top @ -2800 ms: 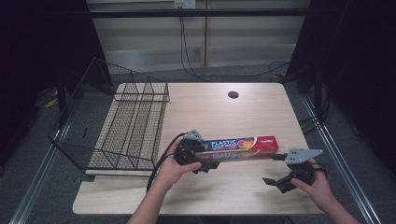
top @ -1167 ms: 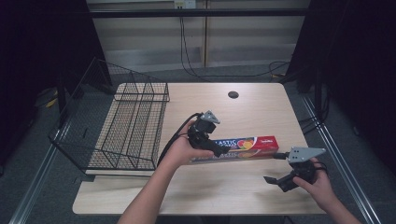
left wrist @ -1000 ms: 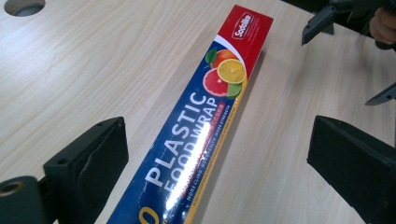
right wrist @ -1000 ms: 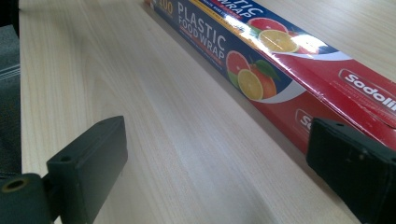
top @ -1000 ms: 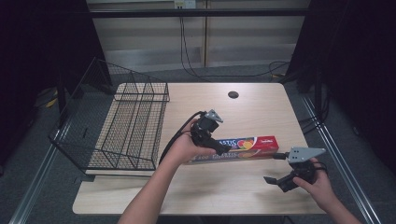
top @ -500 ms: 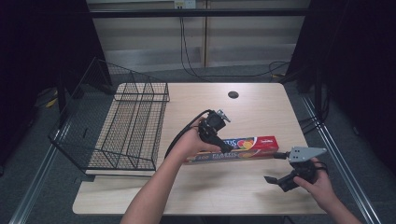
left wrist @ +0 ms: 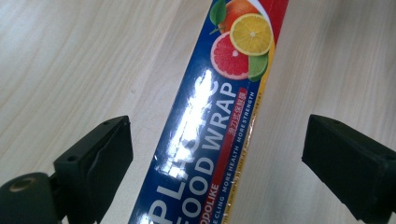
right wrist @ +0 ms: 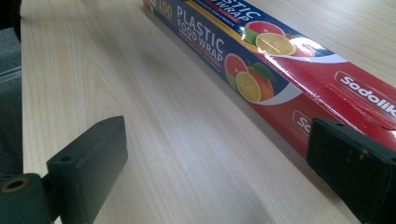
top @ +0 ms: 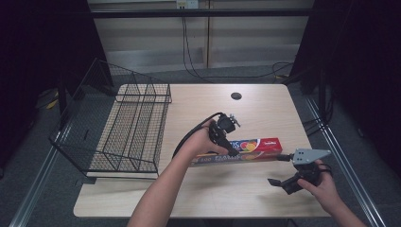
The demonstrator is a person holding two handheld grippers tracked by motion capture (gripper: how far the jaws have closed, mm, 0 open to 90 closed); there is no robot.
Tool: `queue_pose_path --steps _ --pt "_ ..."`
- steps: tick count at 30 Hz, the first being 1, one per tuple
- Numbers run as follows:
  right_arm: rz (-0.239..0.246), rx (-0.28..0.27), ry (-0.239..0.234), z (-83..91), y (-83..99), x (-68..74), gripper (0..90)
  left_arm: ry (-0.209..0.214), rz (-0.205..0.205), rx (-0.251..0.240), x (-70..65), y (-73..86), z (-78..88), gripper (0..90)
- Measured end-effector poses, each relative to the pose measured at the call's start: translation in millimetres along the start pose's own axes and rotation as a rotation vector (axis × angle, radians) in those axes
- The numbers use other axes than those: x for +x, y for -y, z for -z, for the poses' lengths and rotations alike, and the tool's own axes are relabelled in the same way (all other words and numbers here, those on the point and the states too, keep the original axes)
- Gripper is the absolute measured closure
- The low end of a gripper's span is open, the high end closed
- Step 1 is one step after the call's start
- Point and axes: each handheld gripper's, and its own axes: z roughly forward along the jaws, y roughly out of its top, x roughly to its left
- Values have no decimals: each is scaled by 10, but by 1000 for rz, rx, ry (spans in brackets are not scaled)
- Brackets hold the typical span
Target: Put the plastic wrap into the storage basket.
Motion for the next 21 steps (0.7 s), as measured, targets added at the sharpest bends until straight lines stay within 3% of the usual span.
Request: queue_pose_path --steps 5,7,10,12,13,14,17,21 --pt "0 1 1 -5 0 3 53 10 5 13 11 -18 -73 107" --pt "3 1 1 -4 0 1 53 12 -18 32 17 -24 -92 107" --pt "0 -1 -2 -1 0 -3 53 12 -9 30 10 -28 -119 109" --pt "0 -1 -4 -3 1 -5 53 7 -25 31 20 -29 -136 117" --pt "0 0 -4 -4 1 -4 53 12 -15 38 19 -26 -150 119" --pt "0 -1 -5 -6 0 -3 53 14 -31 57 30 -29 -146 119" --pt "0 1 -6 -12 -1 1 53 14 -5 50 23 -19 -172 126" --pt "1 4 -12 -15 0 -1 53 19 -18 60 52 -21 -197 138"
